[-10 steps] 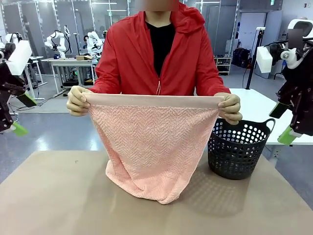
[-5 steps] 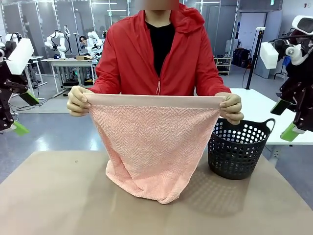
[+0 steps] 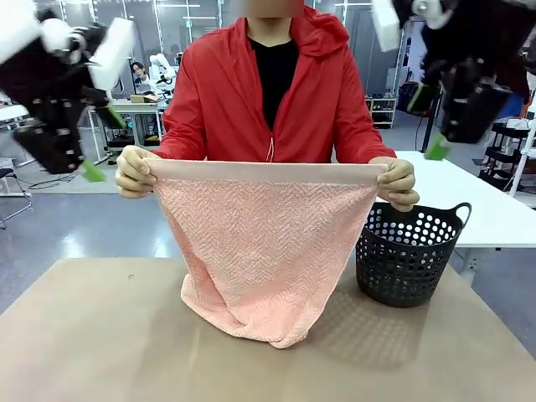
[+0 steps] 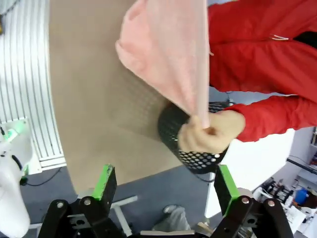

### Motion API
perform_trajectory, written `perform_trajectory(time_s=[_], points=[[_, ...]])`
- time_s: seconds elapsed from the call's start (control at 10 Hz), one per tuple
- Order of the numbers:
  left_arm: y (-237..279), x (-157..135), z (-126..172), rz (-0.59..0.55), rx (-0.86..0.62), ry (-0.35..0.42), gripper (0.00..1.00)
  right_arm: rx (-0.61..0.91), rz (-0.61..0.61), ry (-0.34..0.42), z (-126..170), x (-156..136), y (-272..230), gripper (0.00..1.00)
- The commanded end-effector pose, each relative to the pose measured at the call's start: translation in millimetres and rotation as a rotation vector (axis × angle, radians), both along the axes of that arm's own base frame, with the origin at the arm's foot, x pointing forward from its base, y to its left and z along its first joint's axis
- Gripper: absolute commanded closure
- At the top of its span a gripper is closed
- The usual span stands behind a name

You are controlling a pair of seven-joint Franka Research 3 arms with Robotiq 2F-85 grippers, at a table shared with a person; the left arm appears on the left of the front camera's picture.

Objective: Fold the towel.
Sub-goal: Grab the top end of the 100 cm Hotel Towel extended by the human.

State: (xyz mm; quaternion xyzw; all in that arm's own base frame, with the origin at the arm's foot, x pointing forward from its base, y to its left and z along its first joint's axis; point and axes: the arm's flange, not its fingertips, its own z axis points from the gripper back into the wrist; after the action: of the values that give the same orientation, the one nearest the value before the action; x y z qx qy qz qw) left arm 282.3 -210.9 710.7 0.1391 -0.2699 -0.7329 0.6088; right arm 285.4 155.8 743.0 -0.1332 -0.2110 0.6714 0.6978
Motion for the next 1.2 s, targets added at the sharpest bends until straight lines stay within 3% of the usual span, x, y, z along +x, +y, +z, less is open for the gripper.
perform_trajectory(time_s=[0.0,0.5,0.8,0.9,1.1], points=[[-25,22,6,0.010,0.031,-0.002,0.00,-0.028,-0.018,-0.013,-2,30,13,0.00],[-56,80,-10,0.026,0.051,0.099,0.00,-0.003,0.048,0.053,-34,76,40,0.00],[-58,116,-29,-0.006,0.017,0.126,0.00,0.019,0.072,0.117,-57,100,50,0.00],[-58,128,-38,0.031,0.026,0.143,0.00,0.019,0.089,0.140,-66,106,53,0.00],[-59,142,-59,0.045,0.015,0.213,0.00,0.037,0.100,0.196,-88,120,58,0.00]])
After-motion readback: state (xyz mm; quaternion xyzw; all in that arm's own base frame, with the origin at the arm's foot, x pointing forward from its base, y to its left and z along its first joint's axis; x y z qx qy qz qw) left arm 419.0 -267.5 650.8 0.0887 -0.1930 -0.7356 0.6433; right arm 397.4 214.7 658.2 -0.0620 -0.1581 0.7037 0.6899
